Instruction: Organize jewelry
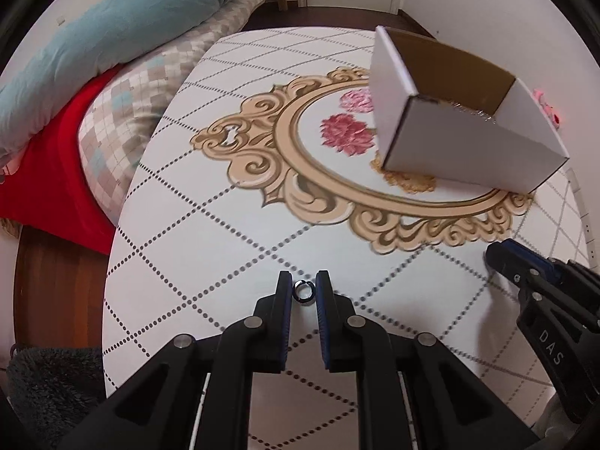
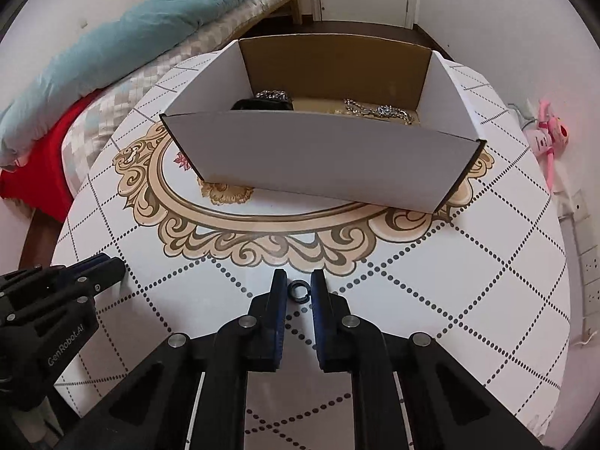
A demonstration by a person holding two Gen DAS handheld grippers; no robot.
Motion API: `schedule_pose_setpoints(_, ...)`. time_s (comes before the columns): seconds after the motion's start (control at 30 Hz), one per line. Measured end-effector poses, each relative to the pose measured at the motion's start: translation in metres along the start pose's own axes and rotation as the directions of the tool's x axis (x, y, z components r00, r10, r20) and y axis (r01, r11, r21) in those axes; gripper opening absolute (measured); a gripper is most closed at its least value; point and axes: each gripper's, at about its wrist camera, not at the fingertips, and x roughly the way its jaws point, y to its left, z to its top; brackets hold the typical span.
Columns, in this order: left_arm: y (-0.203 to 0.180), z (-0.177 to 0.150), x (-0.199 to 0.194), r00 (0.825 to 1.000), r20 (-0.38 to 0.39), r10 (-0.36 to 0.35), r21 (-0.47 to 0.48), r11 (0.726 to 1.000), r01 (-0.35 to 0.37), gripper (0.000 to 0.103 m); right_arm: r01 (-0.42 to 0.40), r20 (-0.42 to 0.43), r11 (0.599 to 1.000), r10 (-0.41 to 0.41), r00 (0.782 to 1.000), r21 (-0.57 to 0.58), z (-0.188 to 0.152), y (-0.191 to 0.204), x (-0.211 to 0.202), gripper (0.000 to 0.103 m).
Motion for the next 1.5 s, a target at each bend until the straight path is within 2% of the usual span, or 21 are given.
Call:
schedule_pose_setpoints(0.27, -0.025, 0.027, -0.047, 0.993, 0.066, -0.094, 0.024, 0.995, 0.093, 0.01, -0.039, 0.085, 0.997, 0.033, 0.996, 0.073, 0.009, -0.03, -0.055, 0.013)
schedule_pose_setpoints(0.43, -0.042, 0.059, -0.076, 0.983, 0.122, -0.139, 0.031, 0.99, 0.136, 0.01, -0.059, 0.14, 0.992, 0.042, 0.989, 0.115, 0.033, -0.047, -0.088, 0.013)
schedule_pose_setpoints(0.57, -0.053, 0.093, -0.085, 0.975, 0.133, -0.181, 0.024, 0.984, 0.179, 0.01, -0.114, 0.173, 0.985, 0.09, 0.981, 0.129, 0.067, -0.058, -0.103, 0.013)
schedule_pose_setpoints(0.67, -0.059, 0.119, -0.076, 0.971, 0.102, -0.215, 0.024, 0.977, 0.213, 0.01, -0.143, 0.169, 0.981, 0.12, 0.978, 0.129, 0.095, -0.063, -0.101, 0.013)
schedule_pose_setpoints(0.8, -0.067, 0.148, -0.046, 0.973, 0.011, -0.23, 0.053, 0.972, 0.229, 0.01, -0.176, 0.084, 0.975, 0.166, 0.983, 0.134, 0.134, -0.072, -0.071, 0.013)
schedule_pose_setpoints(0.97, -0.072, 0.173, -0.016, 0.976, -0.082, -0.203, 0.056, 0.977, 0.208, 0.012, -0.118, -0.014, 0.986, 0.12, 0.993, 0.117, 0.162, -0.078, -0.033, 0.014)
schedule_pose_setpoints(1.03, -0.074, 0.181, -0.012, 0.982, -0.096, -0.161, 0.069, 0.983, 0.168, 0.021, -0.106, -0.042, 0.987, 0.112, 0.993, 0.117, 0.167, -0.08, -0.026, 0.015)
schedule_pose_setpoints(1.07, -0.074, 0.183, -0.012, 0.984, -0.092, -0.155, 0.072, 0.984, 0.162, 0.032, -0.102, -0.051, 0.988, 0.108, 0.993, 0.12, 0.169, -0.082, -0.024, 0.017)
schedule_pose_setpoints(1.1, -0.072, 0.185, -0.013, 0.986, -0.081, -0.148, 0.07, 0.986, 0.153, 0.047, -0.097, -0.052, 0.988, 0.104, 0.993, 0.123, 0.171, -0.084, -0.023, 0.027)
schedule_pose_setpoints(1.13, -0.07, 0.188, -0.015, 0.989, -0.067, -0.132, 0.063, 0.989, 0.137, 0.057, -0.09, -0.046, 0.988, 0.096, 0.994, 0.125, 0.172, -0.087, -0.024, 0.038)
schedule_pose_setpoints(1.17, -0.067, 0.189, -0.018, 0.991, -0.048, -0.123, 0.056, 0.99, 0.126, 0.071, -0.089, -0.039, 0.988, 0.095, 0.995, 0.126, 0.173, -0.088, -0.026, 0.041)
schedule_pose_setpoints(1.2, -0.064, 0.19, -0.021, 0.993, -0.034, -0.116, 0.05, 0.992, 0.117, 0.073, -0.088, -0.033, 0.988, 0.093, 0.995, 0.13, 0.174, -0.091, -0.028, 0.045)
schedule_pose_setpoints(1.37, -0.054, 0.187, -0.024, 0.997, -0.021, -0.071, 0.037, 0.997, 0.072, 0.073, -0.032, -0.017, 0.992, 0.035, 0.999, 0.126, 0.17, -0.098, -0.038, 0.045)
schedule_pose_setpoints(1.4, -0.053, 0.185, -0.025, 0.998, -0.016, -0.057, 0.038, 0.998, 0.058, 0.076, -0.016, -0.017, 0.993, 0.018, 1.0, 0.121, 0.167, -0.098, -0.04, 0.045)
schedule_pose_setpoints(1.43, -0.051, 0.182, -0.025, 0.999, -0.013, -0.04, 0.039, 0.998, 0.041, 0.081, 0.006, -0.019, 0.993, -0.004, 1.0, 0.115, 0.165, -0.097, -0.041, 0.051)
schedule_pose_setpoints(1.47, -0.05, 0.178, -0.025, 1.0, -0.008, -0.024, 0.041, 0.999, 0.024, 0.094, 0.026, -0.02, 0.994, -0.024, 1.0, 0.108, 0.163, -0.096, -0.042, 0.055)
schedule_pose_setpoints(1.5, -0.048, 0.175, -0.025, 1.0, 0.0, -0.013, 0.041, 0.999, 0.013, 0.1, 0.051, -0.022, 0.994, -0.049, 0.999, 0.1, 0.159, -0.094, -0.042, 0.067)
